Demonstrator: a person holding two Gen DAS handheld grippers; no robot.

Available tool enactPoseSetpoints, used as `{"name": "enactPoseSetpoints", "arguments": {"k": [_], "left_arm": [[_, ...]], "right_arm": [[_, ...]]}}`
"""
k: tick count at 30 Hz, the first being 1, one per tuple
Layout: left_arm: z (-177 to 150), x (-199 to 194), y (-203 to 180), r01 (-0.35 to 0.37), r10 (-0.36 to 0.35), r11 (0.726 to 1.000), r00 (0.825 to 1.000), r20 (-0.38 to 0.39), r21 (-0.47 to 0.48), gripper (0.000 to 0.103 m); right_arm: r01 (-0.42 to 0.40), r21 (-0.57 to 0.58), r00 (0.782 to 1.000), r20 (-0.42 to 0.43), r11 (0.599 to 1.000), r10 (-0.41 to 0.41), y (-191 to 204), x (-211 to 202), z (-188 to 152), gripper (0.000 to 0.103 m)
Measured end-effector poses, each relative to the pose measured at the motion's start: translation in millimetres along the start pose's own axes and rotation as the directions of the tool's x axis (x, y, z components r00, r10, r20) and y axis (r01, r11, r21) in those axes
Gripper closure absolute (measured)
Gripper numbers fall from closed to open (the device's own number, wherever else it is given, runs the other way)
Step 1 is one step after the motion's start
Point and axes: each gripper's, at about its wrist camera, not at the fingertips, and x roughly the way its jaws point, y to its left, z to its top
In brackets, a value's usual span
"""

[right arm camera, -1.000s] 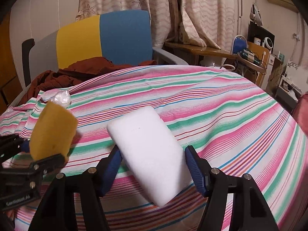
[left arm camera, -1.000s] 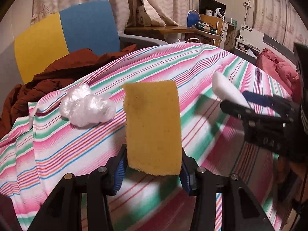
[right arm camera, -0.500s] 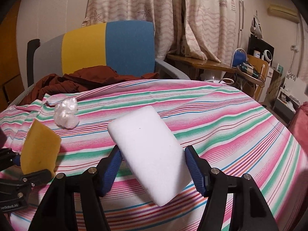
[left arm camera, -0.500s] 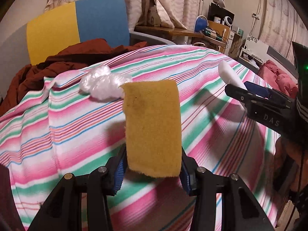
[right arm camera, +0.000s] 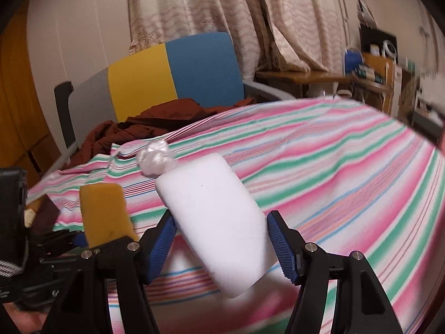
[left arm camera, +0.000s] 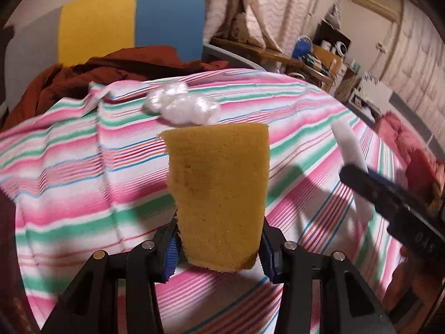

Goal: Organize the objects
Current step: 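Carry both sponges over the gold tray and release them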

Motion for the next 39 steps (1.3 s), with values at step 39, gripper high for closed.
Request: {"name": "enactPoseSetpoints", "arguments": {"k": [39], "left_arm": [[-95, -220, 129, -0.114, 0.161, 0.966, 0.967, 0.198, -0.232, 0.055]], "right_arm": [[-0.499, -0.092, 0.864, -0.127, 0.862, 0.487, 239, -74, -20, 0.035]]}}
